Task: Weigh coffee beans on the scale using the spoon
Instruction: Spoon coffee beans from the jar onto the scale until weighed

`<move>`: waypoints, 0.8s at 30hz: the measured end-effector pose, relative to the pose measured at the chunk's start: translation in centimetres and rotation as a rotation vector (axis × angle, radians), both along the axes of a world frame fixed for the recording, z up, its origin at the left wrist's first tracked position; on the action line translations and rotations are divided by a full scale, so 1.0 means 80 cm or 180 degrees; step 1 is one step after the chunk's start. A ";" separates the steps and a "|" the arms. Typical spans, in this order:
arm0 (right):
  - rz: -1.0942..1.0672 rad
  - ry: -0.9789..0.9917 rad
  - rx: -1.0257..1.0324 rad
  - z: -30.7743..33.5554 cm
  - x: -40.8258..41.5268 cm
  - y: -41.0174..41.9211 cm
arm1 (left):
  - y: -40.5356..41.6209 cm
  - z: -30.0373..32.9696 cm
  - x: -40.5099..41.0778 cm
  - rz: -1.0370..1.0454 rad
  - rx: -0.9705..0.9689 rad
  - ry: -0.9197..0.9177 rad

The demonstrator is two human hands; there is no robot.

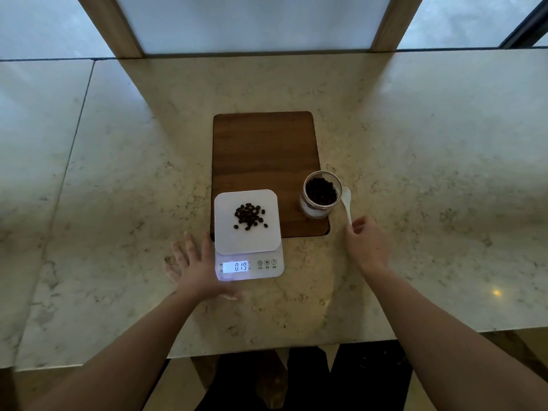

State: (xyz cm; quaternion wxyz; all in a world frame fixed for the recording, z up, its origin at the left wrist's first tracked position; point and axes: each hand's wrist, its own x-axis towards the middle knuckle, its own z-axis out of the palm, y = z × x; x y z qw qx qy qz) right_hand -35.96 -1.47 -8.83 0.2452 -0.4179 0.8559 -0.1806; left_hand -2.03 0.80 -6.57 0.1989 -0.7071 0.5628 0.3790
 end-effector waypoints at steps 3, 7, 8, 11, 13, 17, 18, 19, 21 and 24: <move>0.0061 0.0044 0.0003 -0.003 0.000 0.002 | 0.001 0.005 -0.002 0.0005 -0.0005 0.0003; 0.0128 0.0164 0.0007 -0.003 0.002 -0.002 | 0.001 0.007 -0.003 0.0004 -0.0033 0.0017; 0.0139 0.0175 0.0006 -0.003 0.002 -0.003 | 0.001 0.007 -0.002 0.0004 -0.0030 0.0017; 0.0136 0.0170 0.0015 -0.005 0.000 -0.007 | 0.001 0.003 -0.001 0.0006 -0.0034 0.0005; 0.0102 0.0215 0.0036 -0.006 -0.001 -0.008 | 0.001 -0.001 0.001 -0.0003 -0.0044 0.0002; -0.0016 0.0187 0.0000 -0.006 0.000 -0.009 | 0.001 -0.007 0.003 -0.0002 -0.0051 -0.0004; -0.0030 0.0180 -0.0016 -0.007 0.000 -0.009 | 0.001 -0.009 0.004 0.0009 -0.0055 -0.0002; -0.0024 0.0186 -0.0018 -0.007 0.000 -0.009 | 0.001 -0.011 0.004 0.0026 -0.0059 0.0007; -0.0010 0.0164 -0.0013 -0.007 0.000 -0.009 | 0.001 -0.014 0.005 0.0013 -0.0064 0.0023; -0.0006 0.0150 0.0032 -0.006 -0.001 -0.010 | 0.000 -0.018 0.006 0.0032 -0.0063 0.0034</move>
